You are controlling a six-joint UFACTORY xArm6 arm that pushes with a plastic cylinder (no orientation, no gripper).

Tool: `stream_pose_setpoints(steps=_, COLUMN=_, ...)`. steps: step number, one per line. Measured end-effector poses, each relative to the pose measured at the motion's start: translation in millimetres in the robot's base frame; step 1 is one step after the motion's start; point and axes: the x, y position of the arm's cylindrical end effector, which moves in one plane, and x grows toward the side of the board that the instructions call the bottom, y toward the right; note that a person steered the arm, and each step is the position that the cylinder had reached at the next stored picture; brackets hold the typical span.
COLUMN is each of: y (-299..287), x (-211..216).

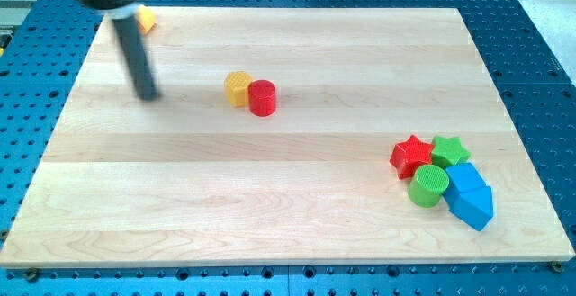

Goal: Push the yellow heart closely to the yellow hexagon

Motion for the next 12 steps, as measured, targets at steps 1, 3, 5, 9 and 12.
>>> stream_pose_setpoints(steps=1, y=-39.3, x=-75.2)
stream_pose_setpoints(steps=3, y=-8.3, x=-153.0)
stream_pose_setpoints(steps=5, y=100.7, x=-145.6)
stream_pose_setpoints(steps=9, y=175.0, x=-139.1)
stream_pose_setpoints(steps=12, y=249.7, x=-88.2)
